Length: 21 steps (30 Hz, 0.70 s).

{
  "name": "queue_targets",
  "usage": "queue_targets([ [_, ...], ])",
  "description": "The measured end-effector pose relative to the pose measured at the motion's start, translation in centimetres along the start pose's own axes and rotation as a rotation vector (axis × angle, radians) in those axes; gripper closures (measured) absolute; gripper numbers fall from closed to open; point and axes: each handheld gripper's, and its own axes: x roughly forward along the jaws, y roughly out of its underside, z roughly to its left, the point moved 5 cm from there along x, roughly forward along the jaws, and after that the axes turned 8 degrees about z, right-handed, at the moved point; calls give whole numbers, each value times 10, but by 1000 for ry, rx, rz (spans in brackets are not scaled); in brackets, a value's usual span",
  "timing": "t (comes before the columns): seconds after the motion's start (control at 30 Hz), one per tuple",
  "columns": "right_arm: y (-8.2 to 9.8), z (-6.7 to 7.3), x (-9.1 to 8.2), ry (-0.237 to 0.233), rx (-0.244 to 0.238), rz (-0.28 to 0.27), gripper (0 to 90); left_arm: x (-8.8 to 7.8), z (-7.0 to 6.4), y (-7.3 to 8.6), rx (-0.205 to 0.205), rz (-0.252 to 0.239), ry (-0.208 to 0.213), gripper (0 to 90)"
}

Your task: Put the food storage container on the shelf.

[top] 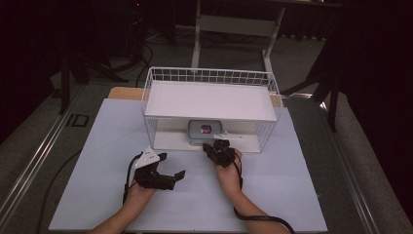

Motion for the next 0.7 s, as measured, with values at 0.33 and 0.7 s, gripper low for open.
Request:
queue_targets([
  [0.33, -9, -6, 7, 17, 22, -5, 899, -1, -2, -1, 39, -3, -22, 15],
  [0.7, -18, -12, 16, 30, 33, -14, 898, -2, -3, 0, 29, -11, -13, 15],
])
